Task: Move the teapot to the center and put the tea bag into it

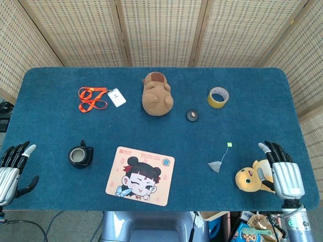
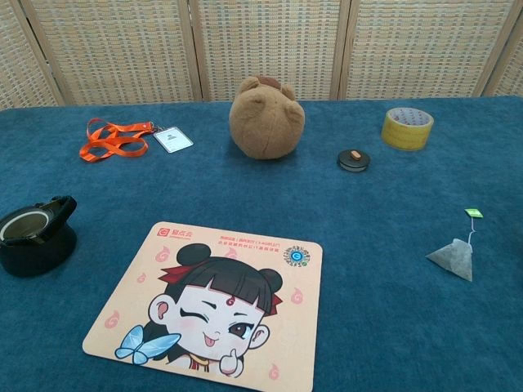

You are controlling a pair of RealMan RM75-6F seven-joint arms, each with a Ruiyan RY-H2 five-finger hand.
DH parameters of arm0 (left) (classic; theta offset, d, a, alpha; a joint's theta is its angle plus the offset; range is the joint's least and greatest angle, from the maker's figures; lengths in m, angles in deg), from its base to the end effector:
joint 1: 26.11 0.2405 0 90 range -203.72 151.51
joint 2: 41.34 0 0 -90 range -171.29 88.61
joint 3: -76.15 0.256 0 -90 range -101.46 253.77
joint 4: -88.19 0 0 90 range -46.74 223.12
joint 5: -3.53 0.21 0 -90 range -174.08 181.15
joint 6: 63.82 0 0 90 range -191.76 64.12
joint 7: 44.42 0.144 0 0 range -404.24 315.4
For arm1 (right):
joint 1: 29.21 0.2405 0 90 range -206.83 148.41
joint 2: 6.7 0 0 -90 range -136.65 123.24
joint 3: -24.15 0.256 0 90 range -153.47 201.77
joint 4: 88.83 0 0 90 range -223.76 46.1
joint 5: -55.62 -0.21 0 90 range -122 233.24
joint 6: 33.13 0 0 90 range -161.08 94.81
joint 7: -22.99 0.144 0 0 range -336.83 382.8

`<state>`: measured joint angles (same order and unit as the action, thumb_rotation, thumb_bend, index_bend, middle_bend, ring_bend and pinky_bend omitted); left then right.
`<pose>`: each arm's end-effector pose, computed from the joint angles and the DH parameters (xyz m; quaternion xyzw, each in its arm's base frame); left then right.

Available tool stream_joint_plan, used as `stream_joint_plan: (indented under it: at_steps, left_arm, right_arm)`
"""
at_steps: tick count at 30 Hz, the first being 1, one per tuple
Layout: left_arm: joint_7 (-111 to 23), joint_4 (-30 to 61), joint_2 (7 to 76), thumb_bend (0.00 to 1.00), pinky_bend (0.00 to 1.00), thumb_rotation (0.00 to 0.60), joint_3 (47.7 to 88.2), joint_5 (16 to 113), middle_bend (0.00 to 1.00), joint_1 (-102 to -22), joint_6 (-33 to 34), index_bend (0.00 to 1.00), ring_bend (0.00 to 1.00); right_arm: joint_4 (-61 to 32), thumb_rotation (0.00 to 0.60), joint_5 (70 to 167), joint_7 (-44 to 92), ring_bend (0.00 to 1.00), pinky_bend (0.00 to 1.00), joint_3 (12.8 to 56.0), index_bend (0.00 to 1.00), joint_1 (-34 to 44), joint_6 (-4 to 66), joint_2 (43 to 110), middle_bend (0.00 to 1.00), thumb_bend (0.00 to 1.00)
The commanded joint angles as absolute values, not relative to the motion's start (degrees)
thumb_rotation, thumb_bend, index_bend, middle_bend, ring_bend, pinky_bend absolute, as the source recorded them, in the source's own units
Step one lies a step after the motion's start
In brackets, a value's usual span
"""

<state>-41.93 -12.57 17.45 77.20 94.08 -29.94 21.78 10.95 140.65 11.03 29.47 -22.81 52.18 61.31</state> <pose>-0.2863 0.1590 0.1633 -0.6238 -0.3953 -0.3830 0.5548 -0.2711 -0.1943 0.1354 0.5933 -0.3687 0.4044 0.5903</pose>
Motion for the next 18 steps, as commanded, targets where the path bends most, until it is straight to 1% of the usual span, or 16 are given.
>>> stream_joint_plan:
  at_steps: [1, 18]
  left_arm:
    - [-41.9, -12.5, 17.5, 0.38, 0.00, 0.600, 77.2, 94.0, 0.00, -29.9, 21.7, 0.03, 0.00]
    - [-42.7, -12.5, 16.9, 0.38, 0.00, 0.600, 77.6, 94.0, 0.00, -30.3, 20.5, 0.03, 0.00]
  right_arm:
    - [10.9, 0.600, 140.6, 11.0, 0.14, 0.31, 29.5, 0.18, -22.7, 52.0, 61.4, 0.20, 0.57]
    - [10.9, 0.600, 140.9, 11.3, 0.14, 0.31, 29.3, 0.18, -22.9, 52.5, 61.4, 0.21, 0.57]
